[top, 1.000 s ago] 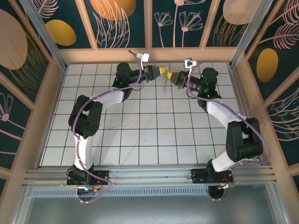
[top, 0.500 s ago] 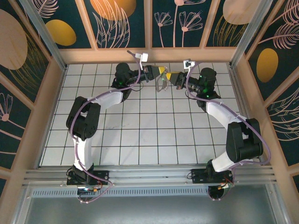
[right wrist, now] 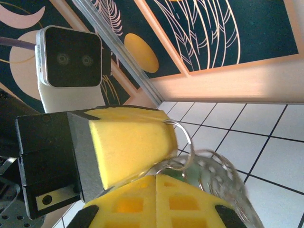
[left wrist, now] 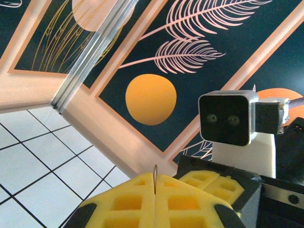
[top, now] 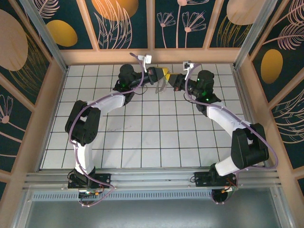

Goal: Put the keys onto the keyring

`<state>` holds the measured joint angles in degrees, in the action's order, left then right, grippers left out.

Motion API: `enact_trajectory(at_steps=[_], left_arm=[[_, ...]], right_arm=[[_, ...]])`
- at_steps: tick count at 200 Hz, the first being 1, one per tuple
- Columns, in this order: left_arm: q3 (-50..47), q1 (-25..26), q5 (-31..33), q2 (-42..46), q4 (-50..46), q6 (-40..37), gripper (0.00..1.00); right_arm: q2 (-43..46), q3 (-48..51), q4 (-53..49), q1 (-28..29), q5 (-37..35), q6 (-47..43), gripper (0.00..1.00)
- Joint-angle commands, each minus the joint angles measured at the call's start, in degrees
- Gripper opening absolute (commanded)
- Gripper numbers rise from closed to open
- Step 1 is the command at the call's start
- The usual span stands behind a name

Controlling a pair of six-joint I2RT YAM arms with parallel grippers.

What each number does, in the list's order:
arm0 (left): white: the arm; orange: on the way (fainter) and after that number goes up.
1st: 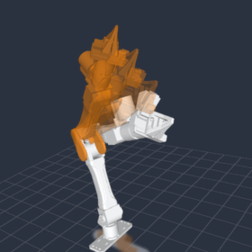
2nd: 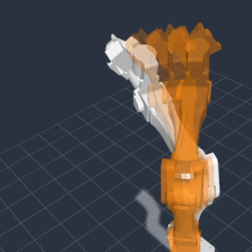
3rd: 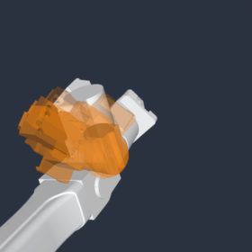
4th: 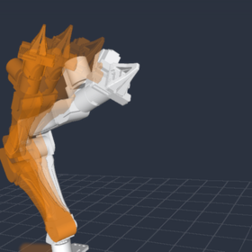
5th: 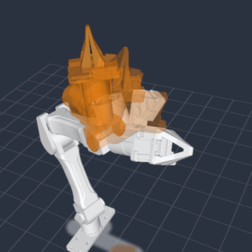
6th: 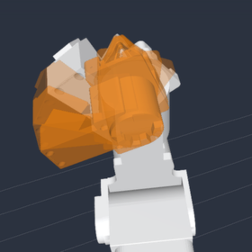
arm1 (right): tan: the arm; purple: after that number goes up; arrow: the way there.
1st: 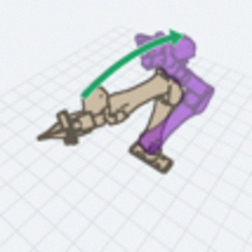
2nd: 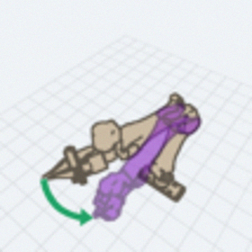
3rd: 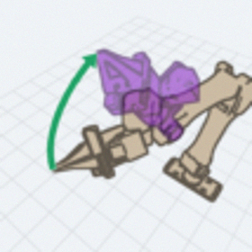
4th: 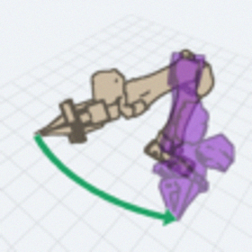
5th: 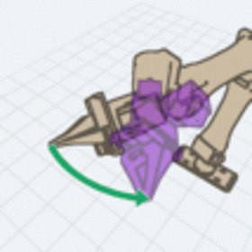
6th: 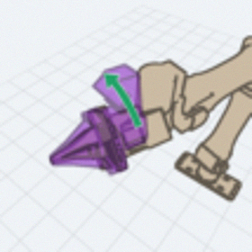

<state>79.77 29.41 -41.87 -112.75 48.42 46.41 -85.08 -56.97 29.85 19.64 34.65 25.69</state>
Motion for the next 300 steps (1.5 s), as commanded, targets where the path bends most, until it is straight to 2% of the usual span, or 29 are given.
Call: enact_trajectory(at_steps=[1, 34, 56, 68, 80, 114, 146, 207, 244, 300], left_arm=[[-0.23, 0.6, 0.47, 1.94, 0.79, -1.58, 0.0], [-0.05, 0.82, 0.21, 1.44, 1.35, -1.04, 0.0], [-0.14, 0.82, 0.03, 1.33, 1.93, -0.58, 0.0], [-0.13, 0.83, -0.36, 1.26, 2.28, -0.29, 0.0], [-0.05, 0.83, -0.66, 1.18, 2.68, -0.07, 0.0], [0.21, 0.83, -1.87, 1.13, 3.23, -0.23, 0.0], [0.23, 0.82, -3.51, 1.0, 4.44, -0.44, 0.0], [0.14, 0.83, -7.06, 0.43, 8.76, 1.39, 0.0], [0.52, 0.8, -8.61, 0.24, 9.81, 1.93, 0.0], [1.35, 1.0, -10.92, -0.47, 12.75, 4.36, 0.0]], right_arm=[[2.06, -3.03, -1.55, 1.95, -2.74, -1.91, 0.0], [0.92, -5.11, -4.15, 2.63, -1.64, -3.42, 0.0], [2.22, -4.06, -4.18, 1.26, -1.08, -3.67, 0.3], [3.96, -2.5, -2.83, -0.73, 0.15, -2.42, 0.37], [6.2, -0.75, -1.5, -3.01, 1.31, -1.14, 0.4], [10.92, 2.27, 0.75, -8.46, 2.42, 1.64, 0.42], [9.11, 1.97, 4.1, -11.04, 5.31, 4.98, 0.42], [1.2, 1.13, 18.4, -11.39, 18.42, 12.8, 0.41], [0.24, 1.73, 21.43, -10.85, 20.74, 13.77, 0.4], [-1.44, 0.21, 20.12, -9.46, 20.98, 12.8, 0.37]])
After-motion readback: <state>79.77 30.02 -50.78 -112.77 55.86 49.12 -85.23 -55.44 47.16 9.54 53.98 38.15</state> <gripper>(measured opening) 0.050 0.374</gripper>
